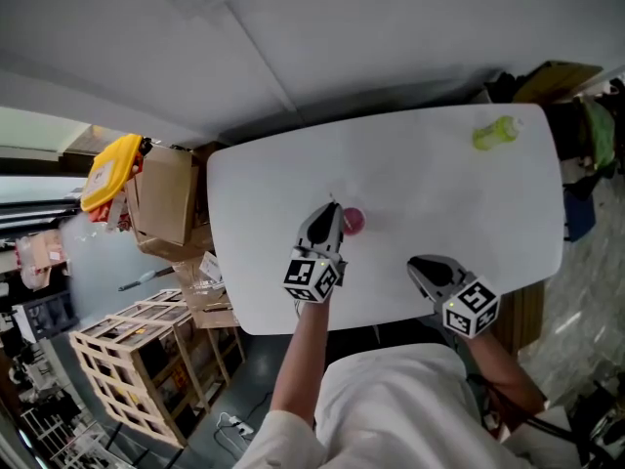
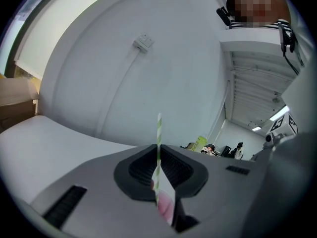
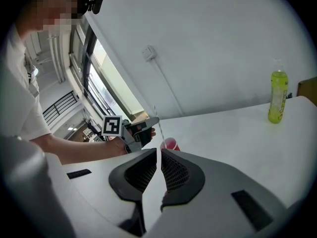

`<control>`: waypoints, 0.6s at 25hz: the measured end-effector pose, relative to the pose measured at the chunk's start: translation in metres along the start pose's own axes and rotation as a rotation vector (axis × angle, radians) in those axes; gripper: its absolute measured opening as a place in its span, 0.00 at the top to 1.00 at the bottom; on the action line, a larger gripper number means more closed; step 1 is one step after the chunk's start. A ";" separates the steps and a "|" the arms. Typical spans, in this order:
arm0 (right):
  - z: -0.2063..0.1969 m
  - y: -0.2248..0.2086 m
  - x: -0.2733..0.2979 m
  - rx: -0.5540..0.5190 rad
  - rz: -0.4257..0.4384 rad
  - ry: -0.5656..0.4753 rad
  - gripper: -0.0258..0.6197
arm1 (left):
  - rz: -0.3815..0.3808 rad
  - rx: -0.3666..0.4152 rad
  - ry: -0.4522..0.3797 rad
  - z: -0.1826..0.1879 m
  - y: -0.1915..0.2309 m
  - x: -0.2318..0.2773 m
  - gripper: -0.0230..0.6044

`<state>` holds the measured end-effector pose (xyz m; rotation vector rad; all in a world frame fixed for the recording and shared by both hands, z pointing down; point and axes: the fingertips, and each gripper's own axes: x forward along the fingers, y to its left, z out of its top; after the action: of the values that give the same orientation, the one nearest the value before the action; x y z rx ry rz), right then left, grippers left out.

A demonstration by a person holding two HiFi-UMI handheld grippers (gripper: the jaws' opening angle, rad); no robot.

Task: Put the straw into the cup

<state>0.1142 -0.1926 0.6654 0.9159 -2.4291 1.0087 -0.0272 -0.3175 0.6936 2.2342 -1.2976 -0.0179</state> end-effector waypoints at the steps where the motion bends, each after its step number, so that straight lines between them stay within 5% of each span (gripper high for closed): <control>1: -0.001 -0.001 -0.001 0.001 -0.003 0.003 0.88 | 0.003 -0.002 0.002 -0.002 0.002 0.000 0.93; 15: -0.020 -0.018 -0.016 0.029 -0.041 0.012 0.88 | 0.039 -0.026 0.031 -0.025 0.016 0.000 0.92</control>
<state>0.1397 -0.1808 0.6788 0.9620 -2.3820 1.0350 -0.0325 -0.3124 0.7223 2.1783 -1.3170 0.0138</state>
